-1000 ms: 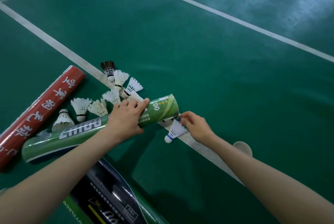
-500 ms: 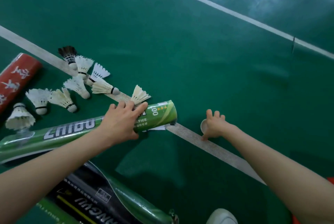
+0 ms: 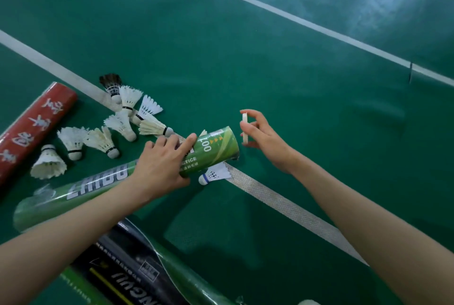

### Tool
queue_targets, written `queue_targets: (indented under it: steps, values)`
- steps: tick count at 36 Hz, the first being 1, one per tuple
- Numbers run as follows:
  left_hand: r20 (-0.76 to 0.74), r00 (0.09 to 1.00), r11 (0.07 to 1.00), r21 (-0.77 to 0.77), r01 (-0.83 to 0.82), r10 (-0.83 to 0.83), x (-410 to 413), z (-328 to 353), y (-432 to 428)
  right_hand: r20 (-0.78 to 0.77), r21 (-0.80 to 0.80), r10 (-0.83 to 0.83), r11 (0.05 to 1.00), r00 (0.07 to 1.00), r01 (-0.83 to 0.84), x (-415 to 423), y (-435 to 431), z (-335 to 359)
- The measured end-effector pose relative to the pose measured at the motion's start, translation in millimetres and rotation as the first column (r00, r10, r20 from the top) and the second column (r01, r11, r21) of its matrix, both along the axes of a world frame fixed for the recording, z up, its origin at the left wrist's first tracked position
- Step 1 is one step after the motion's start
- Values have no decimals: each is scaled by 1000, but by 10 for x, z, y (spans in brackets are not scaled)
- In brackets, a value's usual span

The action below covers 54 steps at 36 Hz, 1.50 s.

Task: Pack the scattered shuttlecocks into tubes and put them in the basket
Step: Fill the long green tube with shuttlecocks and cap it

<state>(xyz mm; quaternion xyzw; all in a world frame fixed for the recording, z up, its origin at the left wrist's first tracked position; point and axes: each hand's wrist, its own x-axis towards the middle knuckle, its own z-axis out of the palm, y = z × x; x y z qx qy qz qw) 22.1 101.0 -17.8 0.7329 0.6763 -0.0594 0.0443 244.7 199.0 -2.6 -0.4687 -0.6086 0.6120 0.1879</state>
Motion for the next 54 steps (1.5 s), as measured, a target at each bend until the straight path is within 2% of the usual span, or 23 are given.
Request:
queue_targets:
  steps: [4,9,18,23,28,33,38,41,44,50,54]
  values:
    - [32,999,998,55,-4,2,-7,48,4,9,-29,0,1000,1000,0,-197,-134,-13]
    - [37,999,998,61,-10,8,-37,85,-31,-116,-57,-44,998,992,37,-286,-184,-43]
    - [18,998,989,142,52,-55,-52,194,-44,-162,4,-20,1000,987,21,-342,-217,49]
    - [79,995,982,186,41,-57,-33,242,-61,-177,24,-55,998,983,60,-435,-271,167]
    - [60,988,978,158,133,-144,-110,329,36,-216,67,-35,996,976,51,-400,-291,150]
    - [28,972,967,113,228,-233,-163,368,141,-299,3,-159,986,941,167,-388,-404,25]
    - [76,985,982,119,146,-155,-68,303,129,-250,-147,-293,953,923,263,-439,-247,76]
    - [134,987,988,135,73,-91,-48,215,98,-125,-166,-250,959,960,228,-489,-164,138]
    - [103,991,985,158,74,-90,-55,172,97,-68,-227,-184,960,981,164,-482,-124,140]
    - [-32,993,961,249,118,-114,-47,224,147,-68,-390,-326,879,943,276,-501,22,83]
    - [-90,983,948,264,180,-161,-30,172,125,-32,-607,-362,747,932,269,-455,77,34]
